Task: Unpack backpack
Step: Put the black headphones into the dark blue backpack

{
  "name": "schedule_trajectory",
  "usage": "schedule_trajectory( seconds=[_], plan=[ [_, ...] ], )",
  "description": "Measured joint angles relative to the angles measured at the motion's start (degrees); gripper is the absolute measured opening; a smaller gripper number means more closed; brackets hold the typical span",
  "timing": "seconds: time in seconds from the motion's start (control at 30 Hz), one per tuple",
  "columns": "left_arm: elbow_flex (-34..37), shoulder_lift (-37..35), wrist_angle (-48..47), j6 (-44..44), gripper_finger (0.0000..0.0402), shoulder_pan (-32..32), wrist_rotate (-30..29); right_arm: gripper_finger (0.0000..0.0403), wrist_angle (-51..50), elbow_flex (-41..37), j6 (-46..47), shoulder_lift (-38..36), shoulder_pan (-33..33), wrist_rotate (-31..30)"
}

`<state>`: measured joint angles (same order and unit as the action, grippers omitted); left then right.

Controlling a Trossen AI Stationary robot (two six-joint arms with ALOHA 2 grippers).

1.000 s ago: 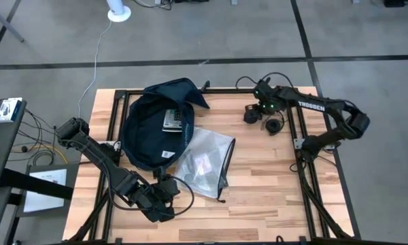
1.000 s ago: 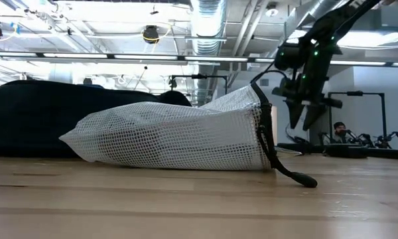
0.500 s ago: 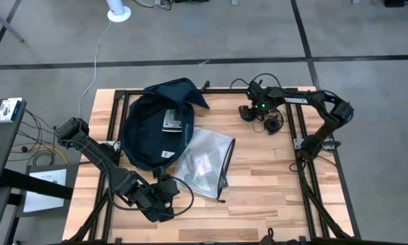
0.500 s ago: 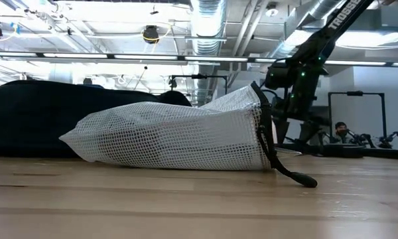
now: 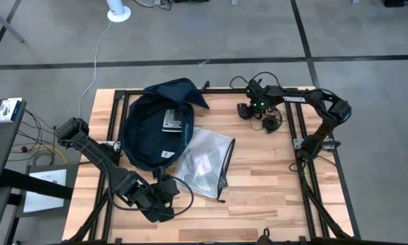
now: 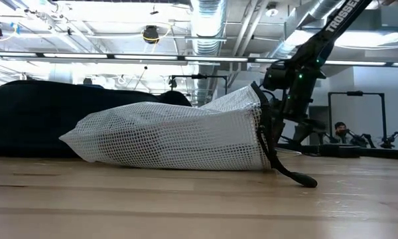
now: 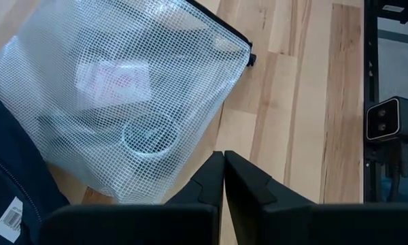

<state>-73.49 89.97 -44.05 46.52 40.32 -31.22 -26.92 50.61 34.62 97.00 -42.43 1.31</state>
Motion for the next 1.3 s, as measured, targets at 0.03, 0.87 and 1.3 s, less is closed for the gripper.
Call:
schedule_trajectory(
  seconds=[0.03, 0.87, 1.3],
  plan=[
    [0.00, 0.00, 0.00, 0.00, 0.0000, 0.00, 0.00, 0.0220, 0.05, -0.01, -0.33, -0.06, 0.70, 0.48],
    [0.00, 0.00, 2.00, -0.20, 0.0000, -0.87, -0.02, 0.0002, 24.20, -0.52, 1.69, -19.68, 28.41, 4.93],
    [0.00, 0.00, 3.03, 0.17, 0.0000, 0.10, -0.02, 0.0000, 26.16, 12.63, -2.02, -20.79, 32.92, 3.24]
  ],
)
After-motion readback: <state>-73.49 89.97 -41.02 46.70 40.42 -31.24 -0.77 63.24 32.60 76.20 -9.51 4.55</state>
